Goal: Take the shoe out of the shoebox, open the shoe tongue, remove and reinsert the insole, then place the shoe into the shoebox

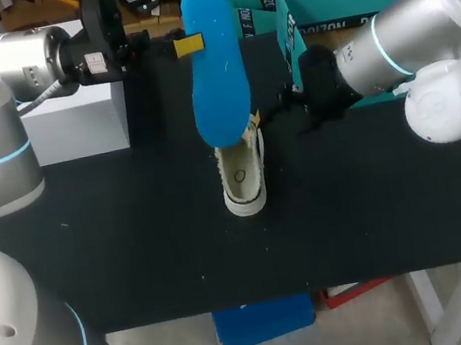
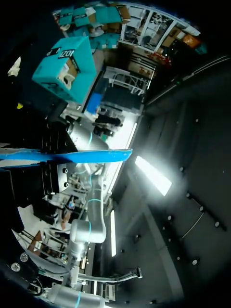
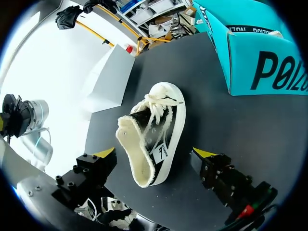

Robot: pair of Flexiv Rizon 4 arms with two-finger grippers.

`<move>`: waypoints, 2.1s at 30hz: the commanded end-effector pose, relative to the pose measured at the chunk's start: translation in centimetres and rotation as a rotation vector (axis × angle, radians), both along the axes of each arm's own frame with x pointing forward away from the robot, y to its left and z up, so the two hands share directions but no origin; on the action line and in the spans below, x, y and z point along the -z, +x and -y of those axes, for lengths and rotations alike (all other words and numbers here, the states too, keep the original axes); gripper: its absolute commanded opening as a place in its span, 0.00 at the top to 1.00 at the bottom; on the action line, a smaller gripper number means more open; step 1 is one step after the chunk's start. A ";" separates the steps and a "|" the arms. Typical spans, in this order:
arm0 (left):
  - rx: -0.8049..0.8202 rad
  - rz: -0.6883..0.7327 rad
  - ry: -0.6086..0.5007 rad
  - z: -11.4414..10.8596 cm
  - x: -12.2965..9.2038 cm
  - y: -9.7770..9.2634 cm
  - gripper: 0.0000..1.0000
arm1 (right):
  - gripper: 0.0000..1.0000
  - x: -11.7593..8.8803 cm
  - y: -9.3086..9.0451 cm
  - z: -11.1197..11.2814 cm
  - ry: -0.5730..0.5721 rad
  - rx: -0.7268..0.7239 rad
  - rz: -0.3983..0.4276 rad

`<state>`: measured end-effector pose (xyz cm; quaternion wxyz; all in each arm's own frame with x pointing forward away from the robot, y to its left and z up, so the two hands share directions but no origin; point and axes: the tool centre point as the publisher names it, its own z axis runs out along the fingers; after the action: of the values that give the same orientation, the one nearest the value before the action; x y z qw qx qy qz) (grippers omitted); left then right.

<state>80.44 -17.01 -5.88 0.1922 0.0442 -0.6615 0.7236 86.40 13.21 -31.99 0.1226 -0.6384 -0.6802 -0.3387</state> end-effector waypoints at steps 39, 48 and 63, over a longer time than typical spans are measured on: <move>-0.003 0.001 0.000 0.1 0.1 0.0 1.00 | 0.00 -6.0 -0.9 1.2 0.566 -0.047 -0.033; -0.003 0.001 0.000 0.1 0.1 0.0 1.00 | 0.00 -7.6 -1.3 0.2 0.691 -0.128 -0.030; -0.166 0.439 -0.028 -0.1 -0.8 -0.1 1.00 | 0.00 -8.1 -1.4 -0.1 0.730 -0.154 -0.023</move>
<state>81.11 -17.01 -5.61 0.1381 0.0087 -0.6703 0.7291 84.96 13.15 -23.87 0.3756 -0.5027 -0.5598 -0.5412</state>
